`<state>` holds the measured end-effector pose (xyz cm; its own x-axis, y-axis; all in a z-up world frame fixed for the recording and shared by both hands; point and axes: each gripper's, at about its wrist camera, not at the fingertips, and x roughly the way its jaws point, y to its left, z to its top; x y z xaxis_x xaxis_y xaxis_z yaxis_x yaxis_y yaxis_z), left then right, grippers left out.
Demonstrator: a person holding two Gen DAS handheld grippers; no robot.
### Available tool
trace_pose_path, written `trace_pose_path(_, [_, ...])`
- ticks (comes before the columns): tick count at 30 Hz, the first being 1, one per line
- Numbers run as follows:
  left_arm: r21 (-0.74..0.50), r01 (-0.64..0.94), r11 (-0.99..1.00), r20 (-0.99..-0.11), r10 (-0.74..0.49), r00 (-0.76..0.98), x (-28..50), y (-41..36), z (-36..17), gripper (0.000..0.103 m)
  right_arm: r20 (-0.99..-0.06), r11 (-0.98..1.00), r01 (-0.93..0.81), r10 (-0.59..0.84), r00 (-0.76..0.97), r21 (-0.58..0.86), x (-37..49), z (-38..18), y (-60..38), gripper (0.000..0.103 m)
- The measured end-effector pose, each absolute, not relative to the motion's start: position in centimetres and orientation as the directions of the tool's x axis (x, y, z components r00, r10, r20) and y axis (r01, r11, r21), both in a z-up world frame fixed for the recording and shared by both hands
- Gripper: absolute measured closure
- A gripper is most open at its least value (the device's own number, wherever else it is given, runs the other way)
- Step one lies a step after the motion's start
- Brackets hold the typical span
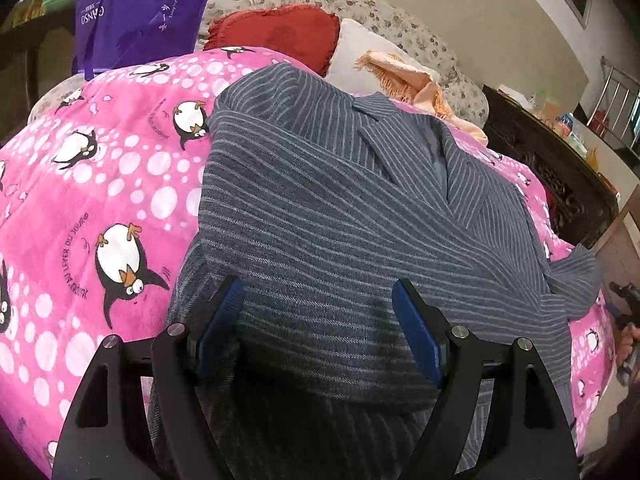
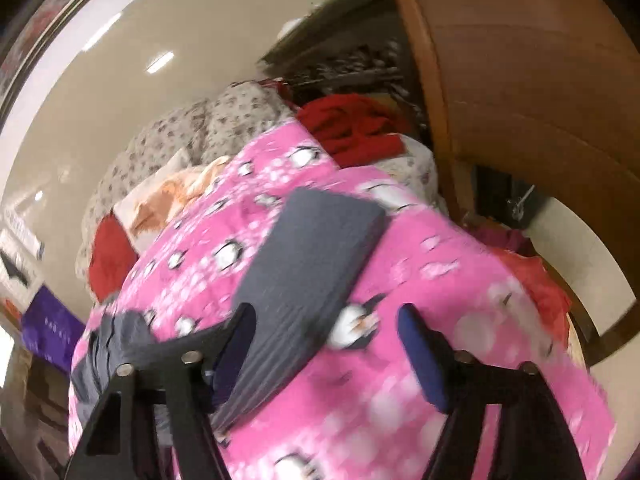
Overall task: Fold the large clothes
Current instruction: 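Grasp the other sleeve cuff with the right gripper, then fold the held sleeve across the jacket front and open the right gripper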
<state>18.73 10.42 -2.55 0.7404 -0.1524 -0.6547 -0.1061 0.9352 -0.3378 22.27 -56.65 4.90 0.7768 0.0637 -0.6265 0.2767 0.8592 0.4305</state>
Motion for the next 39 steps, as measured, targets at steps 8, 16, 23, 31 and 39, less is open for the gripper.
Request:
trace_pose_path(8, [-0.372,-0.107,0.922,-0.652,-0.177,0.737,18.9,10.8,-2.8,0.026,-0.579,0.848,0.215,0.126,0.806,0.484,25.7,3.8,-58.9,0.058])
trace_pose_path(16, [-0.384,-0.106,0.917,-0.648,-0.186,0.738,18.9,11.0,-2.6,0.026,-0.527,0.878,0.191,0.079,0.846,0.440,24.9,5.0,-57.9,0.099])
trace_pose_path(23, [-0.408,-0.105,0.907,-0.632,-0.197,0.750,18.5,11.3,-2.5,0.026,-0.380,0.901,0.236,-0.088,0.921,0.364,15.4,12.1,-55.3,0.099])
trace_pose_path(31, [-0.404,-0.189,0.895,-0.526,-0.058,0.848,13.2,14.0,1.1,0.026,-0.298,0.943,0.004,0.101,0.949,0.333,9.1,15.9,-42.9,0.099])
trace_pose_path(39, [-0.244,-0.440,0.864,-0.607,0.218,0.764,9.2,20.8,0.0,0.026,-0.330,0.884,-0.297,0.418,0.846,0.361,15.6,14.3,-24.3,0.099])
